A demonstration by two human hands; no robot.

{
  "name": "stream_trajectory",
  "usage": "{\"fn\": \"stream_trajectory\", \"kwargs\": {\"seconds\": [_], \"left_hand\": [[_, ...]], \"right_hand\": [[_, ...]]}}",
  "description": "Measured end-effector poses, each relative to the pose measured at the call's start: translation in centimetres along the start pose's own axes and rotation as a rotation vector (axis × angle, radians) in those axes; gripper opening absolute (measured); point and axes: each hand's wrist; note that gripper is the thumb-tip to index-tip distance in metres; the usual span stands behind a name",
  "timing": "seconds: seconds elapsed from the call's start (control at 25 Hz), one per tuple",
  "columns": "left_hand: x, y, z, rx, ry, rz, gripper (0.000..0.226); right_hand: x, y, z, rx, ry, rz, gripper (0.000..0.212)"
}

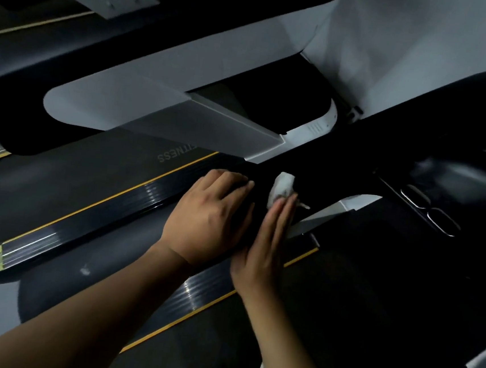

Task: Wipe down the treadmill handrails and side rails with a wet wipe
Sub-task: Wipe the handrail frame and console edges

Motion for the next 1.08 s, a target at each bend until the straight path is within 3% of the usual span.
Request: {"fn": "stream_trajectory", "kwargs": {"seconds": [0.16, 0.28, 0.44, 0.56, 0.64, 0.84, 1.08], "left_hand": [[0.1, -0.1, 0.0, 0.003, -0.012, -0.005, 0.036], [0.0, -0.1, 0.0, -0.011, 0.003, 0.003, 0.033], [-0.3, -0.1, 0.3, -0.007, 0.014, 0.021, 0.031], [-0.2, -0.1, 0.2, -0.003, 0.015, 0.019, 0.032], [-0.1, -0.1, 0.2, -0.01, 0.011, 0.016, 0.033], [1.0, -0.4, -0.3, 0.059, -0.051, -0.016, 0.037], [2.5, -1.5, -3.8, 0.164, -0.014, 0.13, 0.041]], "right_hand": [[-0.2, -2.1, 1.2, -0.228, 0.135, 0.21, 0.064], [0.7, -3.4, 0.2, -0.097, 0.115, 0.186, 0.056], [5.2, 0.7, 4.1, 0.209, 0.093, -0.168, 0.043], [8.0, 1.7, 7.8, 0.48, 0.007, -0.272, 0.029], [8.8, 1.1, 11.0, 0.556, -0.098, -0.252, 0.027], [8.7, -1.7, 16.6, 0.582, -0.405, -0.505, 0.015], [6.6, -3.7, 15.5, 0.571, -0.579, -0.378, 0.033]]}}
Point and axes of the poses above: each hand's wrist, its own z-axis towards the middle knuckle, its own x-axis out of the back of the hand, y = z × x, and after that the axes turned 2 degrees about -x, right-handed
